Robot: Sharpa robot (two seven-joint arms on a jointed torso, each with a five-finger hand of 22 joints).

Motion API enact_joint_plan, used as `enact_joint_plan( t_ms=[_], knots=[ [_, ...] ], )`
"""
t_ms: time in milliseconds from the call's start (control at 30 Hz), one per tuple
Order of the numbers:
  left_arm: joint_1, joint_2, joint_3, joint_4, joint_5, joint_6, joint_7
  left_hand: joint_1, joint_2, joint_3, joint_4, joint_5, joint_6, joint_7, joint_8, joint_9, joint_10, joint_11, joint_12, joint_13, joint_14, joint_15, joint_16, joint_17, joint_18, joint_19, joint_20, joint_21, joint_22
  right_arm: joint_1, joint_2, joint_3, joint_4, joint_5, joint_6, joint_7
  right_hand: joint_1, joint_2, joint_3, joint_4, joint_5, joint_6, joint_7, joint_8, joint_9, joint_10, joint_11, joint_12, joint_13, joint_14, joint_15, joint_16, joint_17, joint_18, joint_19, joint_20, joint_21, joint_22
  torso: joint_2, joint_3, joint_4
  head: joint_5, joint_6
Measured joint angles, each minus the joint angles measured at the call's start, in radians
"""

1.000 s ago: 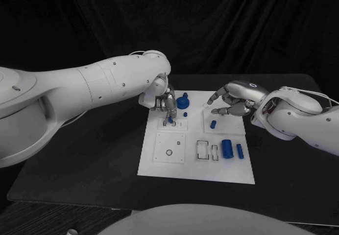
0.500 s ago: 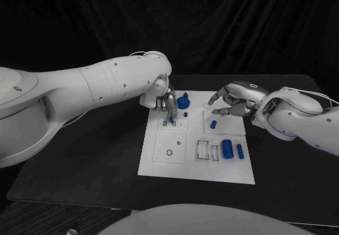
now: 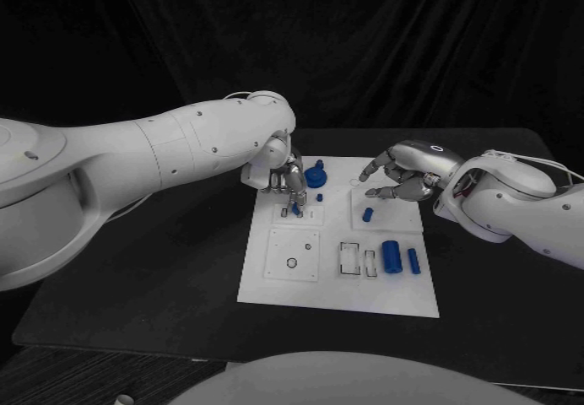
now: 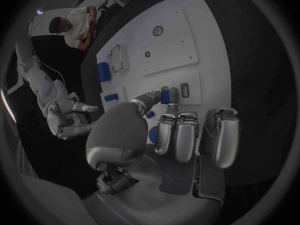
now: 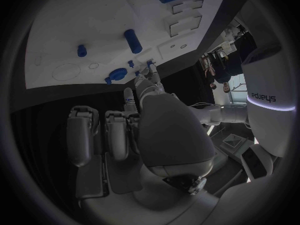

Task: Assemble the parts on the task board

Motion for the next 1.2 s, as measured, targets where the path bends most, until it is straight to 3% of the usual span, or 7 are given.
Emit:
enact_joint_plan(
  t_ms=[1200],
  knots=[
    [-0.004, 0.002, 0.001, 0.003, 0.000, -0.005, 0.011, 0.000, 0.000, 0.000, 0.000, 0.004, 0.009, 0.008, -0.022, -0.003, 0.000, 0.000, 0.000, 0.000, 0.000, 0.000, 0.000, 0.000, 0.008, 0.000, 0.000, -0.016, 0.000, -0.001, 0.001, 0.000, -0.004, 0.000, 0.022, -0.014, 0.000, 0.000, 0.000, 0.000, 0.000, 0.000, 0.000, 0.000, -0.003, 0.000, 0.000, -0.005, 0.000, 0.000, 0.000, -0.004, 0.000, 0.000, 0.000, 0.000, -0.008, 0.000, 0.000, 0.0004, -0.0001, 0.007, 0.000]
  ],
)
